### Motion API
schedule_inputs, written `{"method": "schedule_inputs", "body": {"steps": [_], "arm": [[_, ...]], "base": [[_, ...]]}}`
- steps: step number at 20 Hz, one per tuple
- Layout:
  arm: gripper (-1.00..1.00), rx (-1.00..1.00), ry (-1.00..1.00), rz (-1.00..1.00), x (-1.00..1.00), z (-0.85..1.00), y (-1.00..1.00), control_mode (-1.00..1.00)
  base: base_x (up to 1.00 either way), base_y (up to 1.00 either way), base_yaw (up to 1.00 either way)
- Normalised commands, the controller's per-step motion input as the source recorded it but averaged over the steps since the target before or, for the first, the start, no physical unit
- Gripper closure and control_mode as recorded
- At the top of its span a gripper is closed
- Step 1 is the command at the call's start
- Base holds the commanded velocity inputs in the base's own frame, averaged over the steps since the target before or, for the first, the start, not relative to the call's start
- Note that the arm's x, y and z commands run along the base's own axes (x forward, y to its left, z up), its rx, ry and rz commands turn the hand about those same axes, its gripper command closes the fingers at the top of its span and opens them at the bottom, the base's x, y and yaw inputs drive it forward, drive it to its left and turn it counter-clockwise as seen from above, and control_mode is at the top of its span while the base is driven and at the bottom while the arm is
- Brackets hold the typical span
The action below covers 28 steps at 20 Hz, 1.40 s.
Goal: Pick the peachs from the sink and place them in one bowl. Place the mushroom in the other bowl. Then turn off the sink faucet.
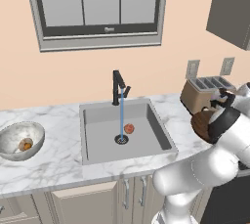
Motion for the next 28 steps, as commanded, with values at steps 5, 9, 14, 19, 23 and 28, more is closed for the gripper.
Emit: {"method": "schedule_inputs", "body": {"steps": [5, 9, 14, 19, 23, 28], "arm": [[-1.00, 0.00, -0.26, 0.17, -0.42, 0.91, 0.40, -1.00], [-1.00, 0.00, -0.13, 0.18, -0.25, 0.68, 0.63, -1.00], [-1.00, 0.00, 0.00, 0.16, -0.01, 0.61, 0.82, -1.00], [-1.00, 0.00, 0.00, 0.18, 0.00, 0.47, 0.81, -1.00], [-1.00, 0.00, 0.00, 0.19, 0.00, 0.21, 0.66, -1.00], [-1.00, 0.00, 0.00, 0.21, 0.02, 0.01, 0.59, -1.00]], "base": [[0.00, 0.00, 0.00], [0.00, 0.00, 0.00], [0.00, 0.00, 0.00], [0.00, 0.00, 0.00], [0.00, 0.00, 0.00], [0.00, 0.00, 0.00]]}}
